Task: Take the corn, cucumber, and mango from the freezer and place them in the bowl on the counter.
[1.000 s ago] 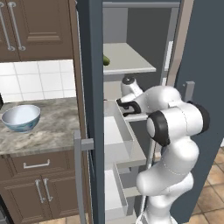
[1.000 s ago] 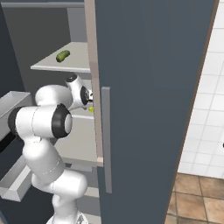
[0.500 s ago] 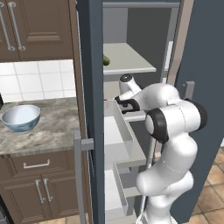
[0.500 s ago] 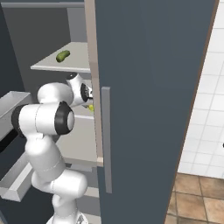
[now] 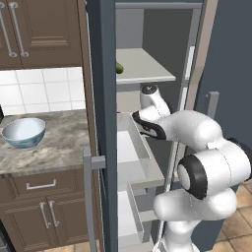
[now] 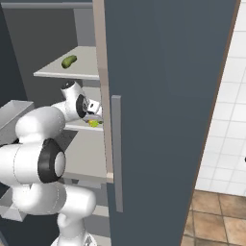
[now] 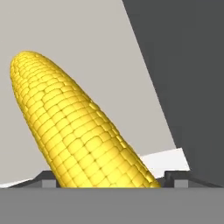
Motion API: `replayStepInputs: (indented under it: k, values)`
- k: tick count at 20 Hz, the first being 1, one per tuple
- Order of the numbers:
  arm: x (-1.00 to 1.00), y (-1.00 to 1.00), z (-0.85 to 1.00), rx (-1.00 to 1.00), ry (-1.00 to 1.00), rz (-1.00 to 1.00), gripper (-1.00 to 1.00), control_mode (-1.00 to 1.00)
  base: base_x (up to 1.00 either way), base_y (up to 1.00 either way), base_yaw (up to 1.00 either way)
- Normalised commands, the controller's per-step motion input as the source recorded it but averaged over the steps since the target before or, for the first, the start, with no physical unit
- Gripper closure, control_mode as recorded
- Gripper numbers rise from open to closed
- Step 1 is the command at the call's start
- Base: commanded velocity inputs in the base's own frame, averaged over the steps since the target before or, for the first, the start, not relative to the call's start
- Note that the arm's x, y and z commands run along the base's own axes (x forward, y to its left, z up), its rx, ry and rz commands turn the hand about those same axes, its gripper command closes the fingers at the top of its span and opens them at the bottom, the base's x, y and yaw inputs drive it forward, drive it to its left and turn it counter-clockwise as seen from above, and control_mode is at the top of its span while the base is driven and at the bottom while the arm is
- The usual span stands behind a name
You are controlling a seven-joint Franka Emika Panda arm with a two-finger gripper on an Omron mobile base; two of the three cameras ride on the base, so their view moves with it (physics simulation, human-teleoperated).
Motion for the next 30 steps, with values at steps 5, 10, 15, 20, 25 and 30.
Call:
replayStepInputs:
  k: [5, 10, 15, 20, 25, 30]
  values:
    - [-1.0, -0.02, 1.0, 0.15, 0.0, -0.09, 1.0, -1.0, 0.0, 0.0, 0.0]
    - [-1.0, 0.0, 0.95, 0.14, -0.06, -0.01, 1.0, -1.0, 0.0, 0.0, 0.0]
    - [-1.0, 0.0, 0.27, 0.02, -0.21, -0.1, 1.0, -1.0, 0.0, 0.0, 0.0]
    - [-0.6, 0.0, 0.0, 0.01, -0.14, -0.11, 1.0, 1.0, -0.4, 0.02, -0.08]
    - [0.0, 0.0, 0.0, 0.0, 0.0, 0.0, 1.0, 1.0, -1.0, 0.15, -0.16]
    - [0.0, 0.0, 0.0, 0.0, 0.0, 0.0, 1.0, 1.0, -1.0, 0.39, -0.07]
